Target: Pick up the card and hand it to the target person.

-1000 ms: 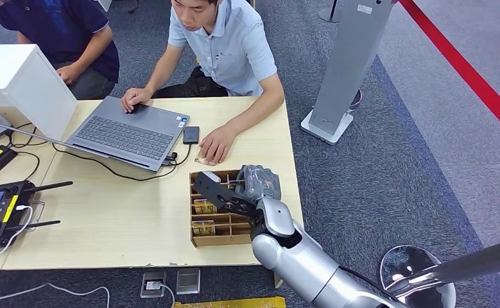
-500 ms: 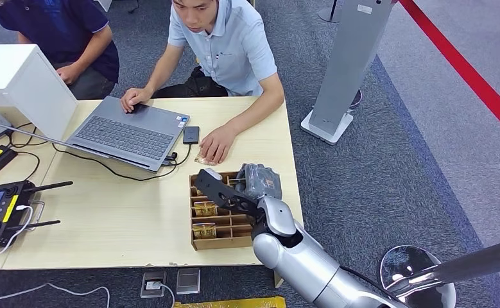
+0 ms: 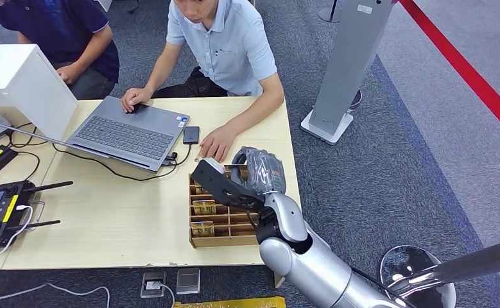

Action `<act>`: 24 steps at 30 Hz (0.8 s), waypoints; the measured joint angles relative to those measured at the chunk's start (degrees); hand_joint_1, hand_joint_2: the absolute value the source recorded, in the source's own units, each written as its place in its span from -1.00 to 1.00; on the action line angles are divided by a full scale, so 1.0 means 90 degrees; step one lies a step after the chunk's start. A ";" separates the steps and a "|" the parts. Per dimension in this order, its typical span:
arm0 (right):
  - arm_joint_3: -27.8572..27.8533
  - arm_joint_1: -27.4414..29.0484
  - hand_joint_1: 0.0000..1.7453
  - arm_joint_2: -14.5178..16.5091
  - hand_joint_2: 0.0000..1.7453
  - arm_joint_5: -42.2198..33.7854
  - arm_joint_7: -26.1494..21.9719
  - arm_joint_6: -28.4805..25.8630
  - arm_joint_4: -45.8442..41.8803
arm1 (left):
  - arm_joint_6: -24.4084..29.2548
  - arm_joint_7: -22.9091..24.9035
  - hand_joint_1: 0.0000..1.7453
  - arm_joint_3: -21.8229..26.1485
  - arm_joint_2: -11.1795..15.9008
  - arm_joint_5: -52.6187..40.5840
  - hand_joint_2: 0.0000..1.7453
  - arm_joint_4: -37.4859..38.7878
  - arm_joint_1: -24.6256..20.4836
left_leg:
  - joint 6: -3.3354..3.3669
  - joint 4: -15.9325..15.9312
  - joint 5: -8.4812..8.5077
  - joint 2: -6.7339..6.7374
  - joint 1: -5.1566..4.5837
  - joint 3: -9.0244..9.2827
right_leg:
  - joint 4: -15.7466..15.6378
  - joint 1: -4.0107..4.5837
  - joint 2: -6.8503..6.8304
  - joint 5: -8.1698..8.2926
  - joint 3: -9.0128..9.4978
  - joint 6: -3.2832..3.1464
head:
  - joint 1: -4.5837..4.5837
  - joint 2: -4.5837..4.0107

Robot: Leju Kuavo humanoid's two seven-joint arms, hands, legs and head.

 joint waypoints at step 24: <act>0.0469 -0.2216 0.54 0.0609 1.00 -0.0206 -0.2147 0.0050 0.2594 | -0.0215 -0.0230 -1.00 -0.0043 0.0002 -0.0313 -1.00 0.0000 -0.0047 | -0.0002 -0.0001 0.0008 -0.0008 0.0000 -0.0015 | 0.0009 0.0000 -0.0014 0.0002 -0.0001 -0.0003 | 0.0001 0.0000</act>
